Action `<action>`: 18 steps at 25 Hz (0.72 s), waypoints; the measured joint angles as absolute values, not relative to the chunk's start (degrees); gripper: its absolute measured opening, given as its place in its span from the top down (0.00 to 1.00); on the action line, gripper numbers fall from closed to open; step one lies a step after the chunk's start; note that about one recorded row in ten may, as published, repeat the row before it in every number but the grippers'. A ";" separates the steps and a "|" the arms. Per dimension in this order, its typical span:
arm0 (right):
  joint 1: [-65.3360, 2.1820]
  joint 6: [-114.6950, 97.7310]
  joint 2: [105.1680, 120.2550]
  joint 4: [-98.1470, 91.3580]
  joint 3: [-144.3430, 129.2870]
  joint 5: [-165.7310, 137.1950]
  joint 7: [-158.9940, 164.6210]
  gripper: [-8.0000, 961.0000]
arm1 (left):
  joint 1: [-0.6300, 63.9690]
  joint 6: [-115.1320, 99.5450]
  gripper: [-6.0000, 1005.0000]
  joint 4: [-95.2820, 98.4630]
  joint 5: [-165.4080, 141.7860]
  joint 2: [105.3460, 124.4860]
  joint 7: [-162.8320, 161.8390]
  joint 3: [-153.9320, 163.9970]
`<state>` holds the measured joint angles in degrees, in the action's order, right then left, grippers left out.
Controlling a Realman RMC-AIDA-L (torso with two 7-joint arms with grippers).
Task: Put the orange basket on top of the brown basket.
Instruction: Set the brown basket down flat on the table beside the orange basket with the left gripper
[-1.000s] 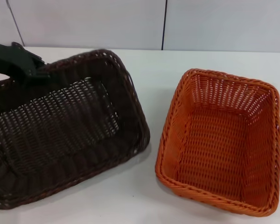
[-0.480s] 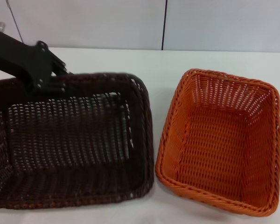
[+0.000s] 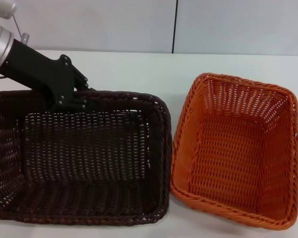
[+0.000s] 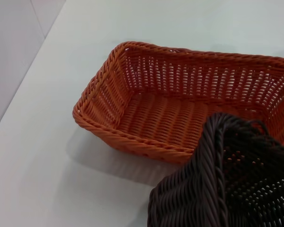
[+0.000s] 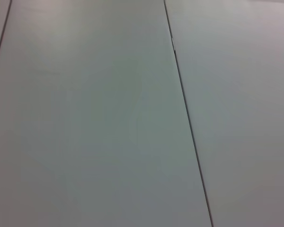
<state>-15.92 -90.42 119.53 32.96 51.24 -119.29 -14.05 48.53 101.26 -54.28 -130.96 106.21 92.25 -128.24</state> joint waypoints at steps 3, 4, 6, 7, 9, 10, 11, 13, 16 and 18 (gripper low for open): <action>-15.68 -90.87 119.53 33.00 50.69 -119.25 -14.06 0.34 | 48.53 101.32 0.78 -53.96 -130.96 106.49 92.07 -128.42; -15.59 -91.06 119.53 33.03 50.58 -119.26 -14.07 0.34 | 48.46 101.27 0.77 -53.87 -130.96 106.61 92.08 -128.44; -15.41 -91.38 119.53 33.07 50.51 -119.28 -14.07 0.34 | 48.17 101.19 0.75 -53.76 -130.96 106.82 92.35 -128.42; -15.32 -91.55 119.53 33.12 50.44 -119.35 -14.08 0.34 | 47.72 101.01 0.74 -53.79 -130.97 107.10 92.85 -128.42; -15.14 -91.87 119.53 33.27 50.01 -119.39 -14.17 0.34 | 47.57 100.84 0.72 -53.87 -130.97 107.18 92.96 -128.46; -15.05 -92.11 119.52 33.37 49.61 -119.37 -14.19 0.34 | 47.26 100.54 0.71 -54.03 -130.97 107.27 93.10 -128.53; -14.96 -92.38 119.51 33.42 49.27 -119.30 -14.21 0.34 | 47.26 100.54 0.70 -54.03 -130.97 107.27 93.10 -128.53; -14.81 -92.75 119.50 33.42 48.99 -119.26 -14.25 0.34 | 46.66 99.64 0.68 -54.24 -130.95 107.36 94.02 -128.60; -14.47 -92.94 119.50 33.63 48.75 -119.31 -14.32 0.34 | 46.43 97.49 0.65 -54.72 -130.76 107.51 95.17 -129.10; -14.29 -93.04 119.50 33.79 48.45 -119.31 -14.36 0.34 | 46.19 96.01 0.60 -55.72 -130.56 107.87 95.48 -129.86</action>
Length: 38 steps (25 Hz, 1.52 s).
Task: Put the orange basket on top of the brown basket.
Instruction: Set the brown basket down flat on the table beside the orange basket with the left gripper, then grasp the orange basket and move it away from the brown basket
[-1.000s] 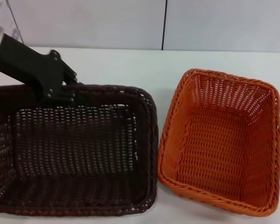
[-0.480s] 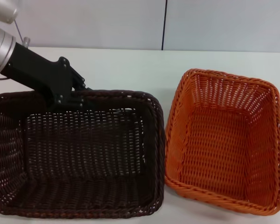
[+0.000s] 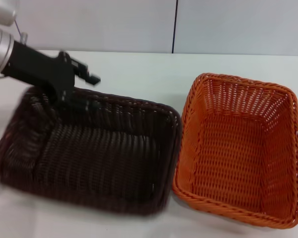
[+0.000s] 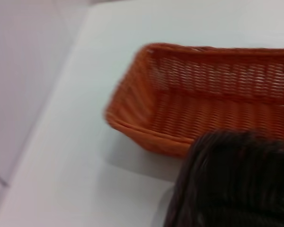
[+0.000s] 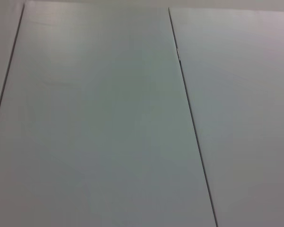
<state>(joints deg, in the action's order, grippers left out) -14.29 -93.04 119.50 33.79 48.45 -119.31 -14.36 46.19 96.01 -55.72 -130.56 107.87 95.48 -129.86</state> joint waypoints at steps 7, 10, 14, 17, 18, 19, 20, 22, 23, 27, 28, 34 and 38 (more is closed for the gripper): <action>-13.78 -93.27 119.52 33.99 47.55 -119.25 -14.41 0.34 | 45.54 91.25 0.40 -58.91 -130.00 109.71 95.99 -134.09; -13.80 -93.28 119.52 34.03 47.46 -119.31 -14.42 0.34 | 44.93 87.27 0.40 -61.08 -127.27 111.47 95.40 -139.92; -14.29 -93.11 119.36 34.04 46.58 -119.53 -14.42 0.34 | 42.12 81.46 0.40 -64.11 -115.01 114.99 94.66 -151.63; -14.82 -93.45 119.30 34.26 46.24 -119.61 -14.41 0.34 | 39.18 76.88 0.40 -64.38 -102.43 117.00 93.96 -156.78; -15.11 -93.45 119.25 34.30 46.33 -119.61 -14.42 0.34 | 35.38 72.70 0.40 -63.13 -89.90 117.86 93.88 -157.65; -15.61 -93.44 119.17 34.17 46.48 -119.61 -14.41 0.34 | 34.01 71.27 0.40 -62.42 -86.00 117.88 93.97 -156.78; -16.17 -93.42 119.08 33.82 46.65 -119.58 -14.40 0.34 | 32.46 69.42 0.40 -61.64 -81.74 117.90 94.06 -155.65; -17.66 -93.31 118.96 32.35 47.06 -119.45 -14.18 0.34 | 31.90 68.52 0.40 -61.35 -80.30 117.92 94.09 -155.18; -18.47 -93.28 118.90 31.53 47.26 -119.38 -14.06 0.34 | 31.90 68.52 0.40 -61.35 -80.30 117.92 94.09 -155.18; -22.27 -93.15 118.83 27.84 47.93 -119.30 -13.25 0.34 | 28.74 62.76 0.40 -58.22 -71.20 118.18 94.89 -153.84; -23.13 -93.14 118.83 27.18 48.05 -119.30 -13.09 0.34 | 28.06 61.63 0.39 -57.29 -68.88 118.29 96.37 -153.78; -26.91 -93.20 118.67 26.00 48.32 -119.42 -12.77 0.34 | 25.29 56.99 0.39 -49.26 -57.24 118.66 113.09 -154.15; -27.24 -92.18 117.66 30.00 48.02 -119.52 -12.75 0.34 | 24.00 54.99 0.40 -46.74 -52.36 118.99 121.93 -154.24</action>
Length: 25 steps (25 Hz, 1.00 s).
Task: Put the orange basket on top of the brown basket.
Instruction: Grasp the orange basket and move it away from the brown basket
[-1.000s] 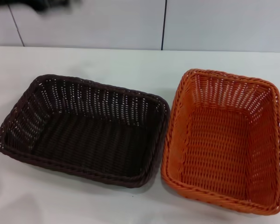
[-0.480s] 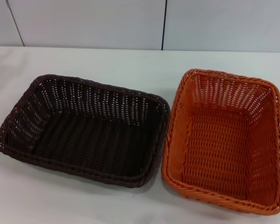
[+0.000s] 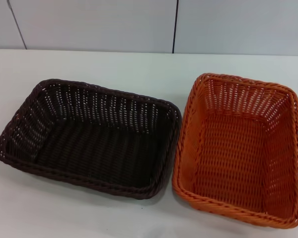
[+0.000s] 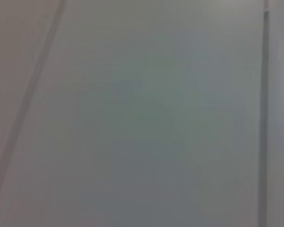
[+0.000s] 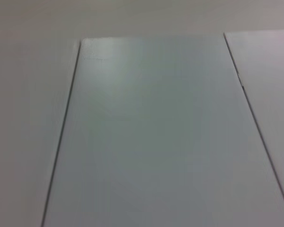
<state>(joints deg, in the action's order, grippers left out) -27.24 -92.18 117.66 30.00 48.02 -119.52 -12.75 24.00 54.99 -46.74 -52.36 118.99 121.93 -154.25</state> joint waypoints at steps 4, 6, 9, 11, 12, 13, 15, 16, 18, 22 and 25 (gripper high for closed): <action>-24.66 -85.30 115.67 39.62 48.54 -119.58 -12.74 0.34 | 22.95 53.40 0.40 -41.03 -47.68 118.46 128.20 -158.06; -22.75 -79.83 114.90 45.42 49.03 -119.78 -12.88 0.34 | 22.68 53.10 0.40 -40.41 -48.10 118.32 128.32 -161.11; -20.63 -68.95 114.23 53.23 50.33 -122.96 -13.54 0.34 | 22.01 53.06 0.40 -40.34 -48.53 118.19 128.39 -163.05; -19.70 -59.54 114.56 57.87 53.24 -127.14 -13.62 0.34 | 20.31 53.19 0.40 -40.86 -48.68 118.06 128.46 -163.03; -19.47 -55.68 114.87 59.69 54.66 -129.04 -13.65 0.34 | 19.83 53.30 0.40 -40.96 -48.69 118.05 128.48 -162.93; -19.20 -51.57 115.12 61.48 55.95 -131.08 -13.65 0.34 | 19.38 53.41 0.40 -41.04 -48.70 118.05 128.50 -162.86; -18.69 -43.54 115.41 65.43 57.88 -136.13 -13.62 0.34 | 18.40 53.72 0.40 -41.06 -48.71 118.03 128.46 -162.84; -18.40 -39.78 115.43 67.63 58.28 -138.62 -13.56 0.34 | 18.10 53.93 0.40 -41.06 -48.70 118.03 128.41 -162.83; -17.86 -31.90 115.31 71.81 58.74 -142.89 -13.49 0.34 | 17.37 54.43 0.40 -41.06 -48.71 118.04 128.37 -162.71; -17.62 -12.55 115.54 80.51 60.78 -148.02 -13.86 0.34 | 16.57 54.65 0.39 -41.05 -48.70 118.07 128.25 -162.46; -17.82 -0.79 116.04 85.75 61.38 -150.85 -14.85 0.34 | 16.20 54.75 0.39 -41.03 -48.69 118.09 128.05 -162.46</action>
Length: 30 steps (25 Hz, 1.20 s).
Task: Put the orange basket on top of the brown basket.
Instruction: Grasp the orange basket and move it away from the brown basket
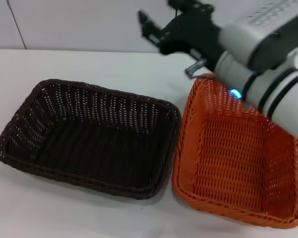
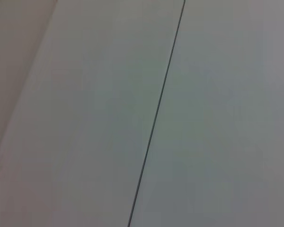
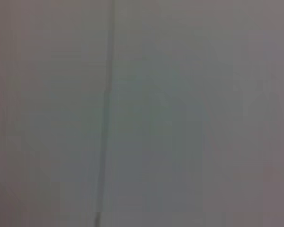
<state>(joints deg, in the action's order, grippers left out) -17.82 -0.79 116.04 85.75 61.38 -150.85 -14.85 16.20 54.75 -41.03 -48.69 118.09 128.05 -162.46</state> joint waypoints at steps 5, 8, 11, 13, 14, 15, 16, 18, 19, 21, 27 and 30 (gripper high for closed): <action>-18.06 20.41 118.16 95.52 63.33 -157.10 -16.30 0.34 | 15.83 54.87 0.40 -40.82 -48.69 118.12 127.98 -162.49; -19.26 29.60 118.80 99.70 65.15 -158.08 -16.40 0.34 | 15.81 54.92 0.40 -40.67 -48.63 118.12 127.97 -162.50; -20.95 37.36 118.77 102.94 66.02 -157.95 -16.40 0.34 | 15.94 54.95 0.40 -40.76 -48.53 118.12 127.96 -162.53; -22.53 42.65 118.85 104.17 66.22 -158.01 -16.45 0.34 | 16.18 54.95 0.40 -40.91 -48.45 118.10 127.96 -162.56; -23.84 45.36 118.87 104.51 66.44 -158.13 -16.45 0.34 | 16.31 54.94 0.40 -40.92 -48.40 118.07 127.96 -162.63; -25.11 47.90 118.90 104.60 66.71 -158.20 -16.45 0.34 | 16.46 54.88 0.40 -40.92 -48.35 118.04 127.96 -162.76; -26.52 50.42 118.93 104.63 67.03 -158.22 -16.41 0.34 | 16.58 54.83 0.40 -40.93 -48.33 118.02 127.96 -162.85; -29.70 56.07 118.95 104.26 68.10 -158.07 -16.25 0.34 | 16.80 54.79 0.39 -41.03 -48.31 118.00 127.96 -162.98; -31.20 59.01 118.97 104.02 68.65 -157.74 -16.25 0.34 | 16.96 54.77 0.39 -41.12 -48.29 117.99 127.97 -163.02; -33.32 62.93 118.92 103.90 69.08 -156.95 -16.32 0.34 | 17.13 54.75 0.39 -41.18 -48.28 117.98 127.99 -163.06; -38.80 74.82 118.83 105.54 69.11 -155.14 -17.63 0.34 | 17.88 53.53 0.40 -41.62 -48.26 117.70 128.32 -163.16; -41.78 79.63 118.90 105.84 68.99 -154.75 -17.67 0.34 | 18.55 52.49 0.40 -41.65 -48.44 117.52 128.36 -163.31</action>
